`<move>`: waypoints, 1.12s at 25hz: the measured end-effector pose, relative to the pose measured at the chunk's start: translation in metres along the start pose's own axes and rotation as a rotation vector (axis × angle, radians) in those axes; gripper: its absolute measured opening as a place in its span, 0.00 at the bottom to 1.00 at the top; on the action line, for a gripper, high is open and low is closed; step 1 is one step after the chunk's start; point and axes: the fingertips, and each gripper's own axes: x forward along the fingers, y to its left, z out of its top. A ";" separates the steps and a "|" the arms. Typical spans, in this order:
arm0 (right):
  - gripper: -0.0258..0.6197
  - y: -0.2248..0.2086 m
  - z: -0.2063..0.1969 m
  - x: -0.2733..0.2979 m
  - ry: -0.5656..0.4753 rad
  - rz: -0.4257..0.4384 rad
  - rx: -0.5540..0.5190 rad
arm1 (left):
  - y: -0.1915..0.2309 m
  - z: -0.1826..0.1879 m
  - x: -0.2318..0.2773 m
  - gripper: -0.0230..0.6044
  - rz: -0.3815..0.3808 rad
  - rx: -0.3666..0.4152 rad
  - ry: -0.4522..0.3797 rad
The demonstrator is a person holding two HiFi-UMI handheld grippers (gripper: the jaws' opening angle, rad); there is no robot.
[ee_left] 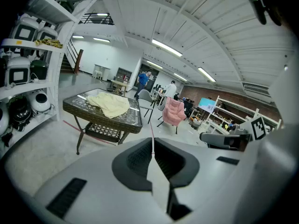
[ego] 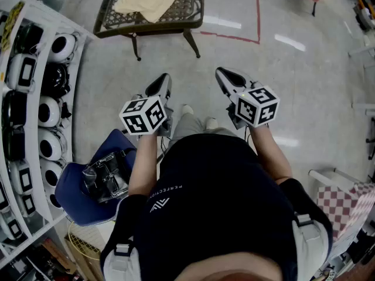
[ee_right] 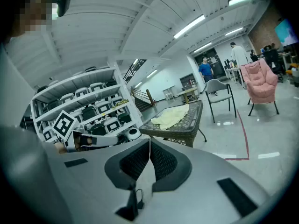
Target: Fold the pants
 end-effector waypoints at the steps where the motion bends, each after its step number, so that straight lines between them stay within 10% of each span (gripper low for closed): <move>1: 0.09 0.000 0.001 0.000 -0.002 0.000 -0.001 | 0.000 0.000 0.001 0.07 0.000 -0.001 0.001; 28: 0.10 -0.014 0.009 0.018 0.021 0.072 0.036 | 0.022 0.019 0.011 0.07 0.055 -0.016 -0.020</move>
